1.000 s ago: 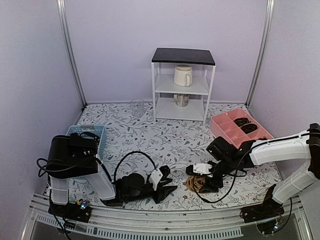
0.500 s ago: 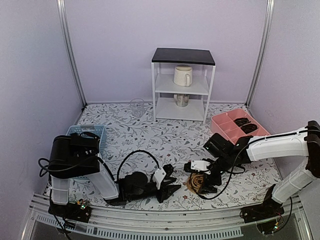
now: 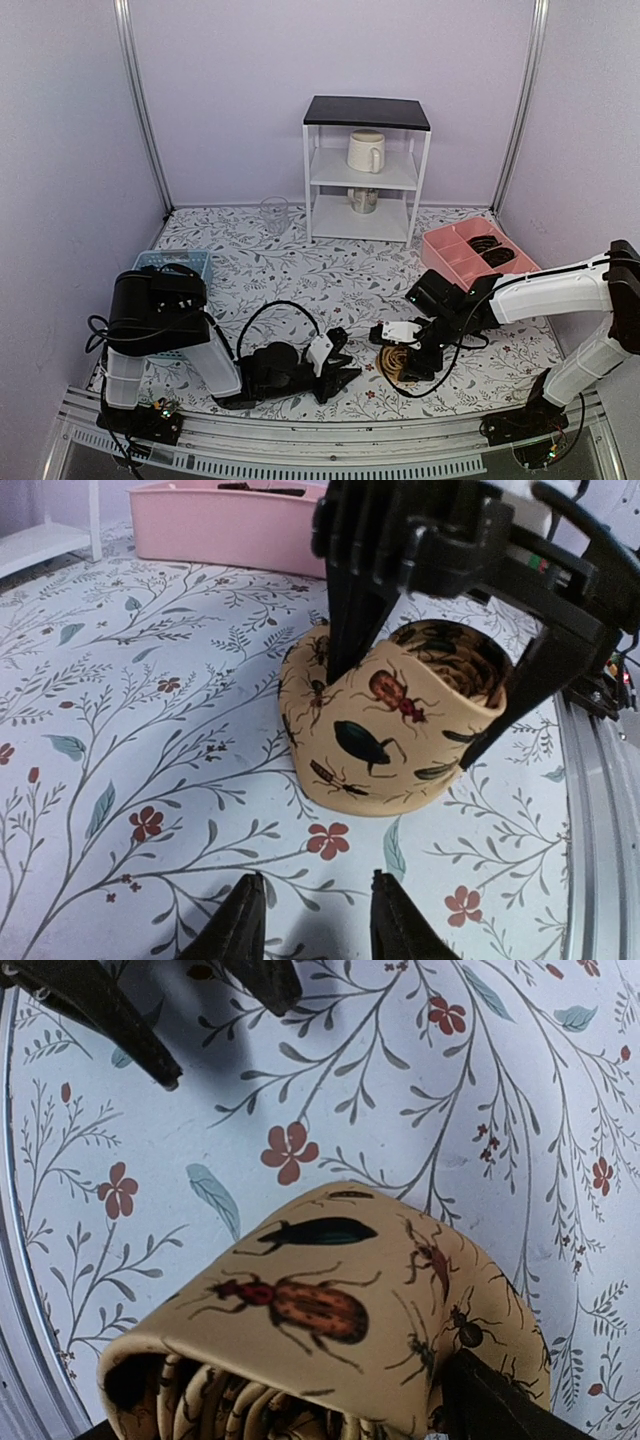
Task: Roll the ties
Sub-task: Pick up the tie from the center of the board, then place the tie in the storage box, then adjust the tie in the storage box.
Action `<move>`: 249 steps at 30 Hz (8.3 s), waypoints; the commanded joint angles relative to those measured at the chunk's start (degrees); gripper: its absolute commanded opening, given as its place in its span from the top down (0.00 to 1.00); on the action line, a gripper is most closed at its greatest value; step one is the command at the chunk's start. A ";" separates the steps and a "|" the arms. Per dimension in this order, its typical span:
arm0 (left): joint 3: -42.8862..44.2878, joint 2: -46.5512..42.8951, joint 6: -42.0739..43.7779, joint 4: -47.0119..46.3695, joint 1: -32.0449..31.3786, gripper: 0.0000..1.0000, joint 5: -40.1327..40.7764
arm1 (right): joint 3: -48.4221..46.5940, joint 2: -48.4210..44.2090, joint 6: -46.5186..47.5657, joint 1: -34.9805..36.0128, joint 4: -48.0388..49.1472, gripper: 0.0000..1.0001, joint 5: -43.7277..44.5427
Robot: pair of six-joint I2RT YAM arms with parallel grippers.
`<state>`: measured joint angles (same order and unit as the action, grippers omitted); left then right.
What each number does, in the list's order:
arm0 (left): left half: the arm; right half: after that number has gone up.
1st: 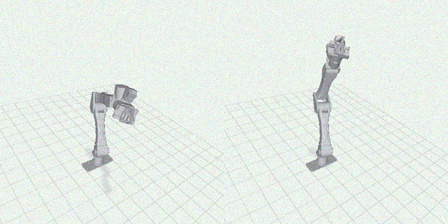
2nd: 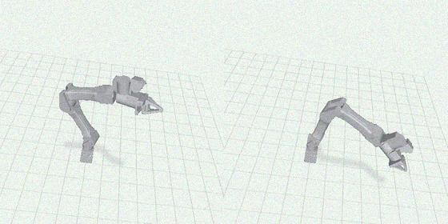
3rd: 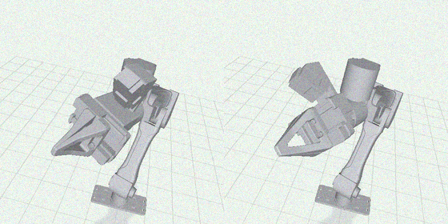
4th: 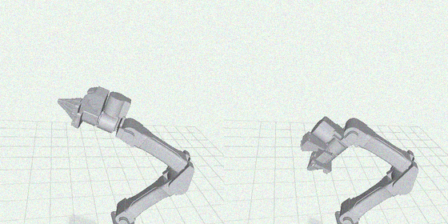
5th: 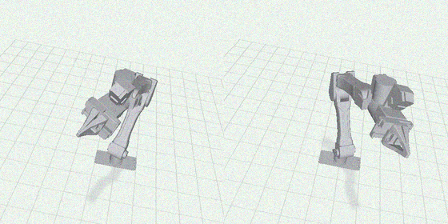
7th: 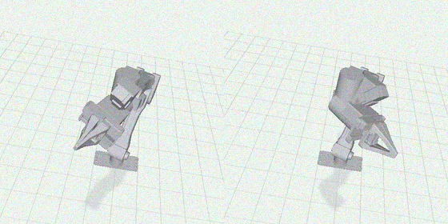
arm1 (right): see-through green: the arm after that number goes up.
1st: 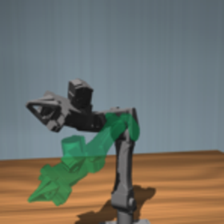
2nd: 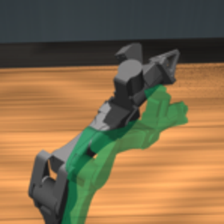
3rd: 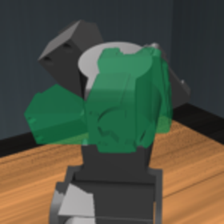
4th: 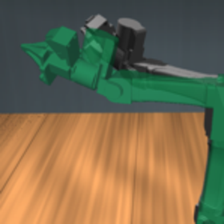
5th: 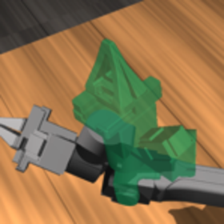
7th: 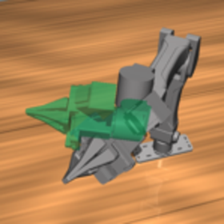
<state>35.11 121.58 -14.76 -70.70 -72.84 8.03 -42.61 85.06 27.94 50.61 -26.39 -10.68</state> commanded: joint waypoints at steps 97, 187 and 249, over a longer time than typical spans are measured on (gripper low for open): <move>-13.18 -12.80 -2.46 -1.75 -3.01 0.66 12.97 | -3.88 -9.82 -87.36 -44.29 7.26 0.77 13.89; -18.11 -11.84 0.44 -9.37 -3.01 0.62 20.86 | -24.68 16.68 -96.09 -40.76 -23.60 0.50 19.85; -17.91 -11.08 0.97 -9.33 -2.88 0.61 20.72 | -27.03 4.39 -94.65 -42.26 -29.63 0.40 24.38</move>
<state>16.97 109.67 -14.55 -79.40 -75.26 28.95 -69.14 92.29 -67.90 8.56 -53.60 12.08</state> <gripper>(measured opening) 0.390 0.611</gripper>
